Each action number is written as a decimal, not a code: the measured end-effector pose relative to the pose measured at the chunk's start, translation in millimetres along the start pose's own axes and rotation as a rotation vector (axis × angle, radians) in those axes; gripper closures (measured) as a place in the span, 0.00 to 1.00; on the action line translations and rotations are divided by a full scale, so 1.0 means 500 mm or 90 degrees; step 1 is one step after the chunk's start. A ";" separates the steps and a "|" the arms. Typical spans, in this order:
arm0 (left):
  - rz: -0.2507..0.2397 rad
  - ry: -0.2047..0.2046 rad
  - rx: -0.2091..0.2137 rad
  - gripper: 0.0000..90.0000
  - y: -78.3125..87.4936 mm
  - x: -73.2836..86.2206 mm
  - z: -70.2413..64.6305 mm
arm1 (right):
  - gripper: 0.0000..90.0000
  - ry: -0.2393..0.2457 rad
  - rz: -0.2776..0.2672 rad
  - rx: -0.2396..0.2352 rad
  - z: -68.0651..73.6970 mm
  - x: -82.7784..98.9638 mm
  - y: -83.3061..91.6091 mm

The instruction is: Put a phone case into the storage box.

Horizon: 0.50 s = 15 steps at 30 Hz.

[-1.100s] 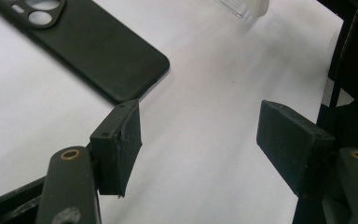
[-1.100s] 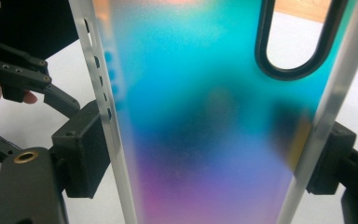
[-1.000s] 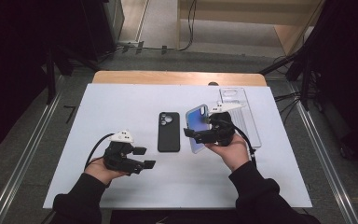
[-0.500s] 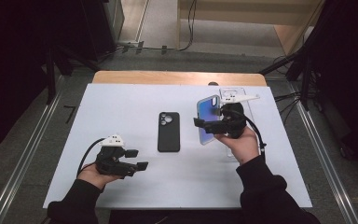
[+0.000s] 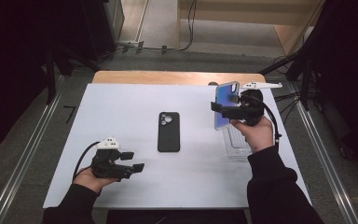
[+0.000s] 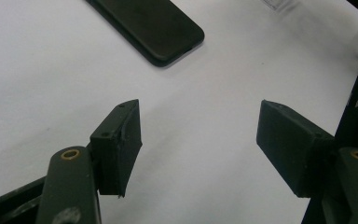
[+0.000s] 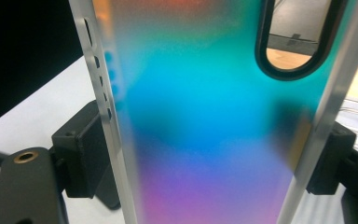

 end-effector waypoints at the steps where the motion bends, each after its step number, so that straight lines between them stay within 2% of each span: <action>1: 0.003 -0.001 0.002 0.34 0.000 0.002 -0.002 | 0.18 -0.002 0.000 0.004 -0.005 -0.001 0.002; 4: 0.003 -0.004 0.001 0.34 0.001 0.004 -0.004 | 0.18 -0.003 -0.005 0.021 -0.024 -0.006 0.007; 7: -0.003 0.004 -0.002 0.34 0.005 0.003 -0.002 | 0.18 -0.002 -0.011 0.040 -0.045 -0.009 0.012; 15: -0.001 0.008 -0.007 0.34 0.006 0.007 0.004 | 0.18 -0.022 -0.022 0.089 -0.095 -0.006 0.007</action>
Point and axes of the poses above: each handheld gripper's, and its own axes: y roughly backward along the jaws, x roughly out of its underside, z roughly to its left, the point moved 8 cm from there along -y, roughly forward along the jaws, and after that the axes turned 13 degrees about -z, right-handed, at the moved point
